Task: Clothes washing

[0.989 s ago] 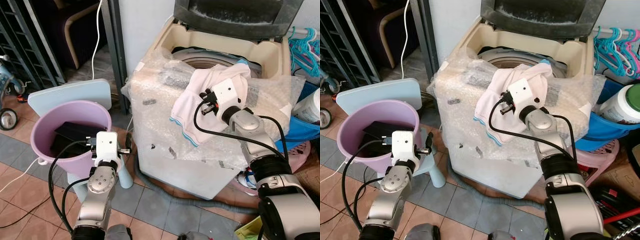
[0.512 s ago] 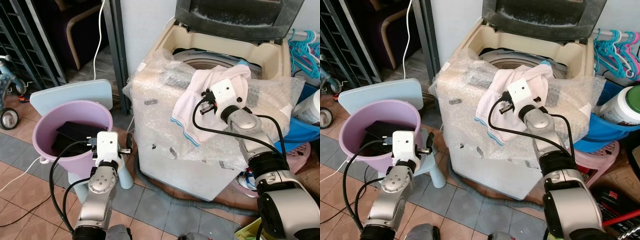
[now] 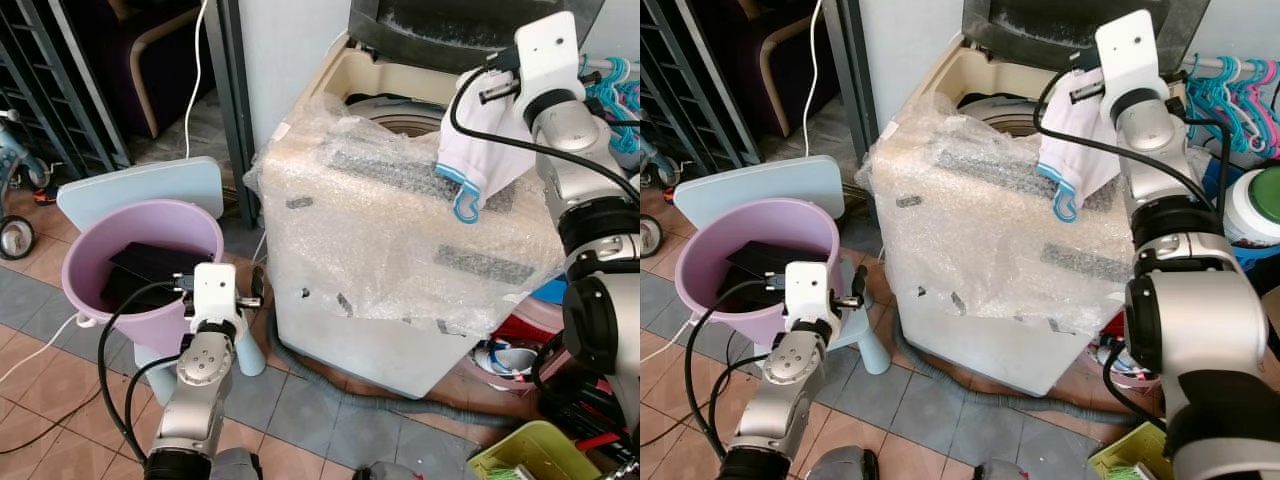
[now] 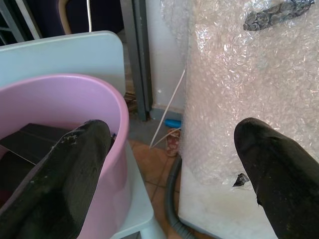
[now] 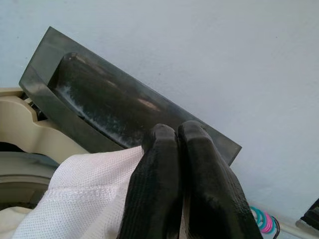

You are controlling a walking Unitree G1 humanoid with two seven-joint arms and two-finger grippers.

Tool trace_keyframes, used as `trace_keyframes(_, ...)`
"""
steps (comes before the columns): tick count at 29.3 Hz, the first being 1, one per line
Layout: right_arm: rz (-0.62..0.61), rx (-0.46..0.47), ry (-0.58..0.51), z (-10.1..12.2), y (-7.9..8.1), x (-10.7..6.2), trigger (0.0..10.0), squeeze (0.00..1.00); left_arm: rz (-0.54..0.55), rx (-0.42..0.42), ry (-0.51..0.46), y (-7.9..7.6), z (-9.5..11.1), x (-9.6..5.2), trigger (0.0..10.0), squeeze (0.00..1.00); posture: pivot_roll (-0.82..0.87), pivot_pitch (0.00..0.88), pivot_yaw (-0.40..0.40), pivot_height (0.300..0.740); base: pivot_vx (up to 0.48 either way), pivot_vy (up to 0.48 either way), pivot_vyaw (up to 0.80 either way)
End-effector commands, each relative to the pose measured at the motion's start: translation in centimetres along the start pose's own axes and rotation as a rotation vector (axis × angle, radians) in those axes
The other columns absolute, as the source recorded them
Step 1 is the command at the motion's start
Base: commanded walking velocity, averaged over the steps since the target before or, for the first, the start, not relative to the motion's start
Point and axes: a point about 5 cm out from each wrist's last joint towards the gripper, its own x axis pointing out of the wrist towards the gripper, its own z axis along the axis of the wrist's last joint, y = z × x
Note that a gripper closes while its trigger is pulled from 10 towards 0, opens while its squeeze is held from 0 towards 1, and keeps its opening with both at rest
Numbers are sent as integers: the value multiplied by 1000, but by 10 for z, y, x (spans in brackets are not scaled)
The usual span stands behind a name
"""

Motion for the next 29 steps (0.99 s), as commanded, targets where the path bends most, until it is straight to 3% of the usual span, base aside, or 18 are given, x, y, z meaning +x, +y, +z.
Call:
trace_keyframes(1, 2, -34, 5, 3, -3, 2, 6118, 0, -1, 9, 3, 0, -1, 0, 10000, 0, 23, 7, -20, 740, 0, 0, 0)
trace_keyframes(2, 53, -47, 45, -3, 3, 1, 10000, 0, 0, 8, 4, -1, -1, 0, 10000, 0, 24, 6, -20, 740, 0, 0, 0)
trace_keyframes(3, 81, -48, 63, -8, 6, 0, 10000, 333, 0, 8, 4, -1, -1, 0, 10000, 0, 25, 6, -19, 740, 0, 0, 0)
trace_keyframes(4, 122, -31, 67, -13, 11, -3, 10000, 1000, 0, 7, 4, -1, -1, 0, 10000, 0, 26, 7, -20, 740, 0, 0, 0)
trace_keyframes(8, 192, -37, 55, -28, 21, -11, 10000, 1000, 1, 7, 4, -1, -1, 0, 10000, 0, 22, 8, -10, 740, 0, 0, 0)
trace_keyframes(15, 258, 49, -7, -44, 17, -25, 10000, 1000, -17, 18, 4, -1, -1, 3, 10000, 0, -2, 4, 4, 740, 0, 0, 0)
trace_keyframes(20, 234, 93, -48, -52, 12, -34, 10000, 1000, -22, 17, -1, -2, 1, 5, 10000, 0, -7, 1, 6, 740, 0, 0, 0)
trace_keyframes(25, 204, 138, -128, -64, 27, -59, 10000, 1000, -34, 14, 9, -4, -4, 1, 10000, 0, -15, 0, 14, 740, 0, 0, 0)
trace_keyframes(28, 139, 223, -140, -77, 42, -85, 10000, 1000, -28, 5, -20, -2, 0, -1, 10000, 0, -19, 0, 21, 740, 0, 0, 0)
trace_keyframes(29, 135, 192, -146, -79, 46, -91, 10000, 1000, -23, 11, -31, -1, 2, 0, 10000, 0, -19, 0, 22, 740, 0, 0, 0)
